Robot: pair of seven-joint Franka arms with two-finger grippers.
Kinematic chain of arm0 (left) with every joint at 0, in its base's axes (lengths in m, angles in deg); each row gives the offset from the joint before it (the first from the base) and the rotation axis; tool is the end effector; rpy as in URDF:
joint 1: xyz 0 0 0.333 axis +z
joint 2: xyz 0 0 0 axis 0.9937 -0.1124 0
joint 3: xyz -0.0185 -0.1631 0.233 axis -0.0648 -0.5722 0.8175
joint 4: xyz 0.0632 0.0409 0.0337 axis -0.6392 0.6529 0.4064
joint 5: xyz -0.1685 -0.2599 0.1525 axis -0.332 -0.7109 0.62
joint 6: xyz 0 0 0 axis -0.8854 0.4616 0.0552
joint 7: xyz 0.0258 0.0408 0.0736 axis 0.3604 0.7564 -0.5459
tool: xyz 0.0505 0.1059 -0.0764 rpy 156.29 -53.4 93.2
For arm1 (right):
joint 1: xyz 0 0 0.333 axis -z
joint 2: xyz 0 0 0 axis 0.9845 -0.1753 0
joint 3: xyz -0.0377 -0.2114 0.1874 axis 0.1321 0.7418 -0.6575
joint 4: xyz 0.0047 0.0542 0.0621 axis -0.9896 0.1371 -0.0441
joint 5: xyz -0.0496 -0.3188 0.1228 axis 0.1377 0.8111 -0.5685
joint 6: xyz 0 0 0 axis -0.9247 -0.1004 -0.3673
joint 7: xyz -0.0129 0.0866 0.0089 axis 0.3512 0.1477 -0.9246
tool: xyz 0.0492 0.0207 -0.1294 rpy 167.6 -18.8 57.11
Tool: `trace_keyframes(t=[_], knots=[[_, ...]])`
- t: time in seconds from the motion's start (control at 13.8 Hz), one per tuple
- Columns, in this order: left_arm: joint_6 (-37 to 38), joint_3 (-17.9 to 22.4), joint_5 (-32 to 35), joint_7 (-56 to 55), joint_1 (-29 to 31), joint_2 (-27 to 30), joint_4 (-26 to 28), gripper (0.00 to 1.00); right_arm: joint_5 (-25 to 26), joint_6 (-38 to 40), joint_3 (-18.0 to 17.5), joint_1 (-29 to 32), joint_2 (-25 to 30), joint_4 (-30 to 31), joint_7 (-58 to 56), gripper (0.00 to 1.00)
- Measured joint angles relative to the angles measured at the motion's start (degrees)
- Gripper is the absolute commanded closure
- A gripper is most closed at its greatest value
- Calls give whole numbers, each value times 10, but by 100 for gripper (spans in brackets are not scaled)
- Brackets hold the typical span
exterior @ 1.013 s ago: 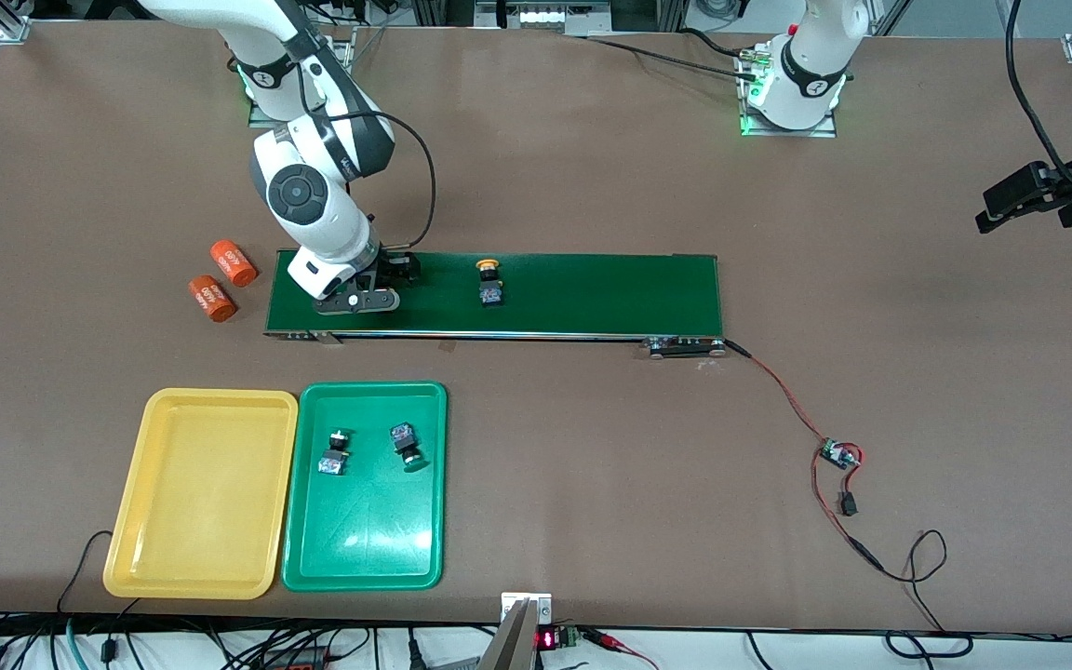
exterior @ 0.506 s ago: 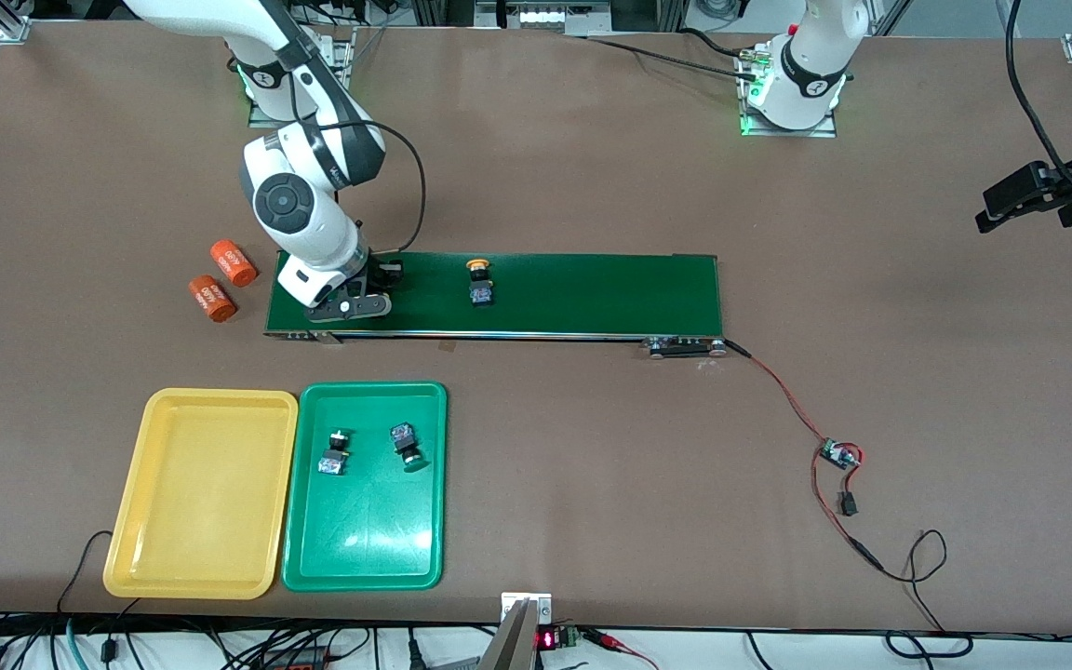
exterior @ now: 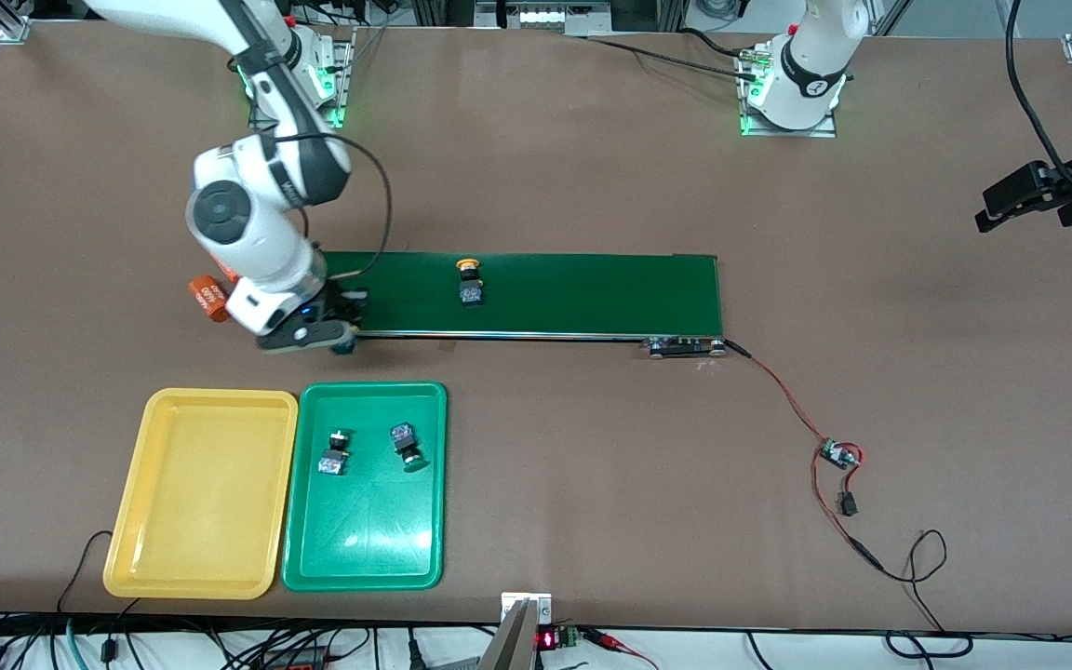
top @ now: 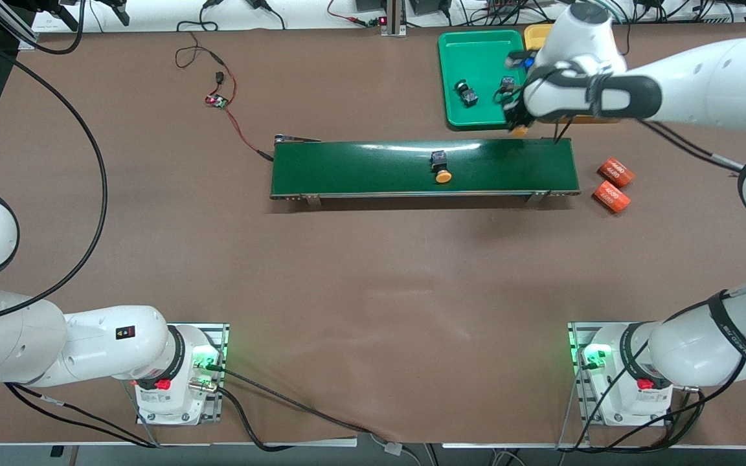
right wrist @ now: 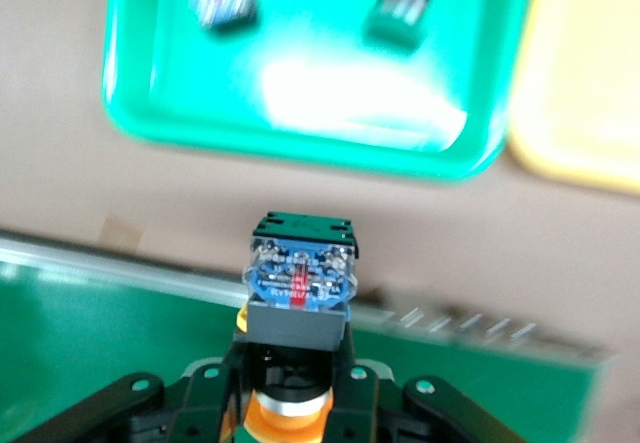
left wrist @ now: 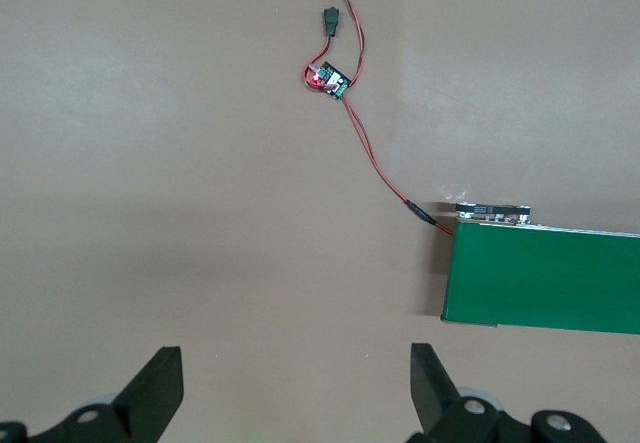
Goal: Sort buttons by color to trays
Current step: 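Carry the orange button to the yellow tray and lower it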
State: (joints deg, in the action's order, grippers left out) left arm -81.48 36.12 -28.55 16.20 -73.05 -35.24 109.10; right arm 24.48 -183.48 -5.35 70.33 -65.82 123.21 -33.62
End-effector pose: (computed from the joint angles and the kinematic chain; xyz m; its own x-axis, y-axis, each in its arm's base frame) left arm 0.4994 0.0117 0.5670 0.9943 0.1019 -0.0316 0.1026 -0.9945 0.0223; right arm 0.5310 0.1736 0.2777 0.9835 0.1693 0.0635 0.1721 -0.9842 -0.0410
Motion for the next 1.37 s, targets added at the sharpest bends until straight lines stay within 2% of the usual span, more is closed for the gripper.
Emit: trace_keyframes(t=[0.36,0.8,1.01,1.23,1.3,1.37], knots=[[0,-1,0,0,0,0,0,0,8,34,5,73,-55,-95,-97,93],[0,-1,0,0,0,1,0,0,57,32,5,118,-150,-178,-160,91],[0,-2,0,0,-1,1,0,0,61,20,5,139,-182,-211,-198,90],[0,-2,0,1,-2,1,0,0,101,-13,5,148,-203,-219,-202,90],[0,-2,0,1,-2,1,0,0,113,-26,5,152,-209,-220,-202,89],[0,-2,0,1,-2,1,0,0,121,-38,5,156,-215,-220,-202,70]])
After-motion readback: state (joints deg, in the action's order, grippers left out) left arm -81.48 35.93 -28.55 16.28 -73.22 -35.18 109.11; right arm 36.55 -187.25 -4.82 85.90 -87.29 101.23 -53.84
